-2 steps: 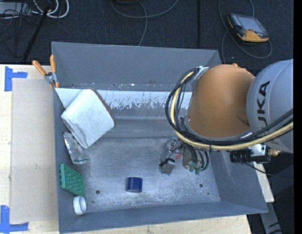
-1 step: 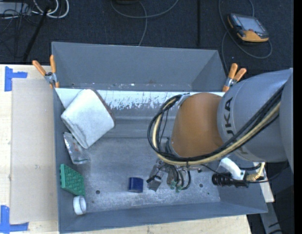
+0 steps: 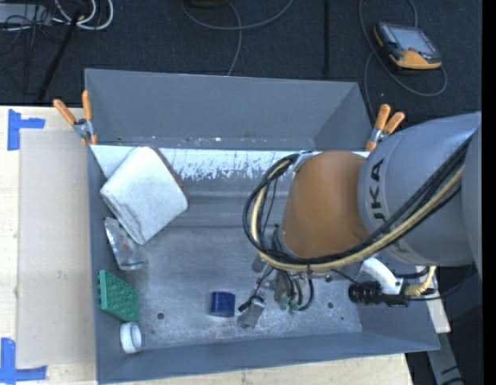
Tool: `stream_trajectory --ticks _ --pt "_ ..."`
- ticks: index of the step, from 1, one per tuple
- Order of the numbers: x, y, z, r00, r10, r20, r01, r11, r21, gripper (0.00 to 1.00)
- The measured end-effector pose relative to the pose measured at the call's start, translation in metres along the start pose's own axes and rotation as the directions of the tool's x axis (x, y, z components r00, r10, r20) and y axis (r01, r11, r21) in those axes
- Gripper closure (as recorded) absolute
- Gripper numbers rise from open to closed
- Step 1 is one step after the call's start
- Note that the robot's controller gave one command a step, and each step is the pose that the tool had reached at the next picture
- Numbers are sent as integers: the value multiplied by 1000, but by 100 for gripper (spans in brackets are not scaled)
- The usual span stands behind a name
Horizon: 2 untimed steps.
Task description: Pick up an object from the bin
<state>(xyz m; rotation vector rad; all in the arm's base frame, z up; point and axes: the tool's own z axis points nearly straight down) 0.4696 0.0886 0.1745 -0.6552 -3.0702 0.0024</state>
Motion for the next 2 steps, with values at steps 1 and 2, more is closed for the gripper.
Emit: stream_trajectory --ticks 1,2 --pt "-3 30 107 921 390 -4 -390 921 3 0" --pt "-42 41 35 999 -41 6 41 999 -3 0"
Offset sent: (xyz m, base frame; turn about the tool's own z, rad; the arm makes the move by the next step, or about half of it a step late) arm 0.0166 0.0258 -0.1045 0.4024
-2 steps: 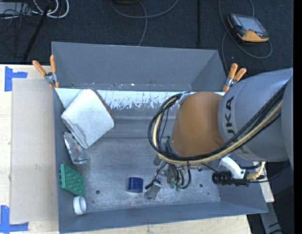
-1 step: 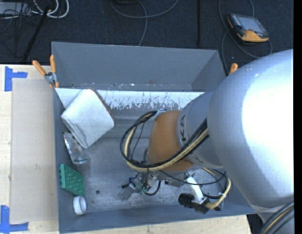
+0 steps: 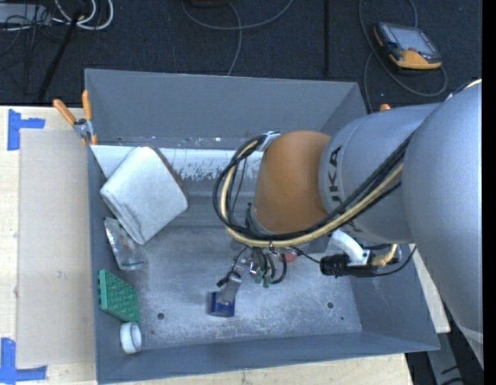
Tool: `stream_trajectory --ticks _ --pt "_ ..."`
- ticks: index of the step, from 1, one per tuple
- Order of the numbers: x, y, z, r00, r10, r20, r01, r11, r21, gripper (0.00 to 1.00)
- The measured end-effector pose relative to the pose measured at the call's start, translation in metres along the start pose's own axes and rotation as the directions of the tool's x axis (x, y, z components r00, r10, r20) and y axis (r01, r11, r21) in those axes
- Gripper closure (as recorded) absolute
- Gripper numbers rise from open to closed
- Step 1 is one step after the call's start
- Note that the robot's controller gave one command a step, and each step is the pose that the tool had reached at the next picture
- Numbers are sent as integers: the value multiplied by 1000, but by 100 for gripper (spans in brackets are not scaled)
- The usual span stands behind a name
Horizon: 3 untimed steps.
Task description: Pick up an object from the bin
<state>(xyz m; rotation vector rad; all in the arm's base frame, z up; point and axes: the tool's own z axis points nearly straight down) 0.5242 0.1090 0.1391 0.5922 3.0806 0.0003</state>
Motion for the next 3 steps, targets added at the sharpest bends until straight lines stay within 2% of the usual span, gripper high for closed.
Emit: stream_trajectory --ticks 1,2,3 --pt "35 -4 71 945 -327 -11 327 945 1 0" --pt "33 -4 70 946 -323 -7 323 947 0 100" --pt "22 6 -77 939 -343 4 343 939 -3 100"
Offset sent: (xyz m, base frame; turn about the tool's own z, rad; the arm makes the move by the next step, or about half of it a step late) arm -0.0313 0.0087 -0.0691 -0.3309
